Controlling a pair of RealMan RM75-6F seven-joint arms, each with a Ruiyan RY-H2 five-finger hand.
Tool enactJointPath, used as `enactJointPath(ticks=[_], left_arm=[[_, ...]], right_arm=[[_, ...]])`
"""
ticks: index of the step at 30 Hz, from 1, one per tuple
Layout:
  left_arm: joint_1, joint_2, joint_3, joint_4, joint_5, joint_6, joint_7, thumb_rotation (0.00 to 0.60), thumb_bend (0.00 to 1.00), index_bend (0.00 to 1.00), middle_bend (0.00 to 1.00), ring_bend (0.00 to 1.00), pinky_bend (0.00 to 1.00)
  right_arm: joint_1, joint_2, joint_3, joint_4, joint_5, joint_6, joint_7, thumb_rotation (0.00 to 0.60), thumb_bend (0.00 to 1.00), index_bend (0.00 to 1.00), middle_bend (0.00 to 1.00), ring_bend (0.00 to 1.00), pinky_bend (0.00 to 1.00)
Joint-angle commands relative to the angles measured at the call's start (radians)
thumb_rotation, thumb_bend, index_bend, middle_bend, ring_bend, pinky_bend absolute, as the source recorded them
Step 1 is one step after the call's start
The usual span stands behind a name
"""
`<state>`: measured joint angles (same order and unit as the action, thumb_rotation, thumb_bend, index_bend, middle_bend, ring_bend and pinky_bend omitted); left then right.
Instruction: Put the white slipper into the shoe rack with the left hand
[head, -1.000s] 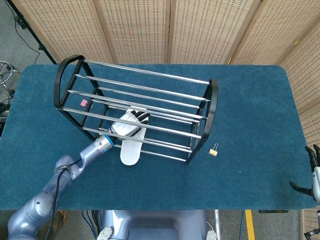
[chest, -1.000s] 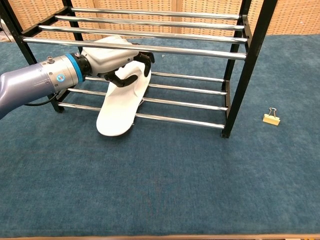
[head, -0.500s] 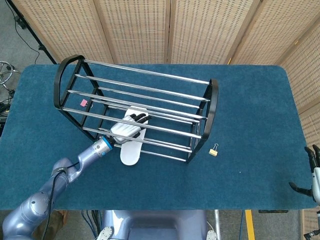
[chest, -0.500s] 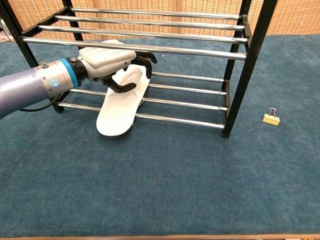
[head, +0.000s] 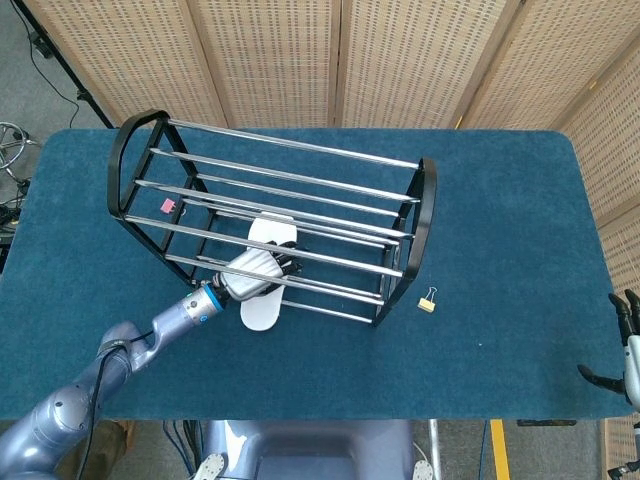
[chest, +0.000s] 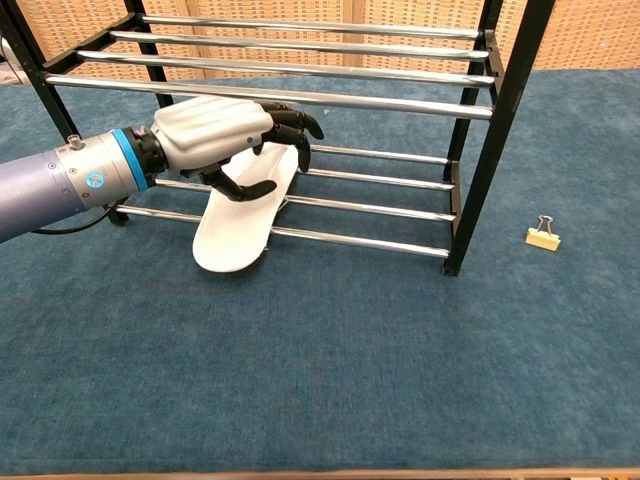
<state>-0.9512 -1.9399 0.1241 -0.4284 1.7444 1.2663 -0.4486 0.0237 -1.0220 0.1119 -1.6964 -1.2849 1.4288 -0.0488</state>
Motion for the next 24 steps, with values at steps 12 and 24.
enactJointPath(ticks=[12,24], left_arm=[[0.035,0.141,0.107,-0.356,0.149,0.204,0.018,0.6,0.42,0.38,0.21,0.2,0.45],[0.187,0.365,0.231,-0.617,0.258,0.41,0.045,0.6,0.36,0.38,0.21,0.2,0.45]], right_arm=[[-0.003,0.004,-0.005,-0.008,-0.01,0.005,-0.002,0.6,0.0,0.0,0.0,0.0,0.0],[-0.004,0.008,-0.006,-0.015,-0.009,0.002,0.003,0.6,0.0,0.0,0.0,0.0,0.0]])
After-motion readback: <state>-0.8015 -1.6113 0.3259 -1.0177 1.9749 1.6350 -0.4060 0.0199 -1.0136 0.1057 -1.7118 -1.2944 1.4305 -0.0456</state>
